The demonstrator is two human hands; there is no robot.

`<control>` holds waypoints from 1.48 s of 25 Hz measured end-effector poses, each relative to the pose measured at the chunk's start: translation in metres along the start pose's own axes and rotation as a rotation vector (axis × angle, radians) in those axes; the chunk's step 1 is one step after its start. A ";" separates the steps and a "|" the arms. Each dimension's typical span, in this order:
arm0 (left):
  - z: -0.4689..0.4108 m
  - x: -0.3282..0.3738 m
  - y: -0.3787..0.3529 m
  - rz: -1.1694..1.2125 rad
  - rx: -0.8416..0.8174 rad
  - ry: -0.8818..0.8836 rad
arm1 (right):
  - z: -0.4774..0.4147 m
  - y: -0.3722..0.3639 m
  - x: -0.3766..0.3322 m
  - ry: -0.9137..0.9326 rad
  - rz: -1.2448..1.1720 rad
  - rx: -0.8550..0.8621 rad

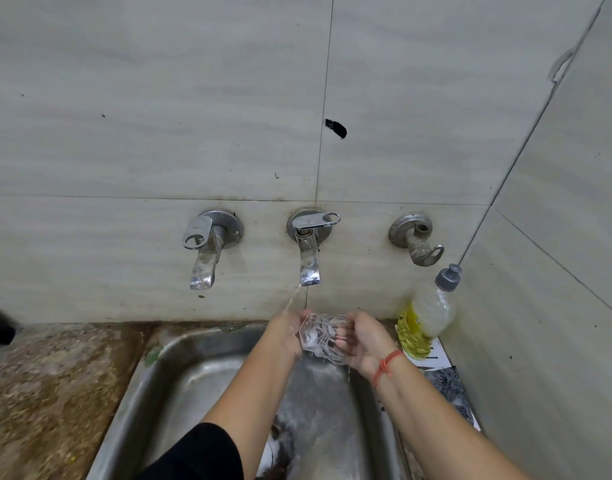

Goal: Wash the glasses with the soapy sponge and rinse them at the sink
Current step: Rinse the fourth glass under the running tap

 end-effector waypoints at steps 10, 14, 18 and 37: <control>0.027 0.006 0.013 0.952 0.191 0.040 | -0.010 0.015 0.001 0.013 0.038 0.027; 0.029 0.001 0.012 1.011 0.263 0.024 | -0.016 0.016 0.006 -0.006 0.062 0.054; 0.019 -0.009 0.019 0.821 0.242 0.082 | -0.019 0.014 0.010 -0.020 0.043 0.056; 0.084 0.001 0.019 0.233 -0.228 0.142 | -0.005 -0.059 0.030 -0.087 -0.100 -0.069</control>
Point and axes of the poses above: each hand's wrist, its own z-axis away from the middle knuckle, its own y-axis out of the back of the hand, x = y × z, the point moved 7 cm from there along -z, towards the middle knuckle
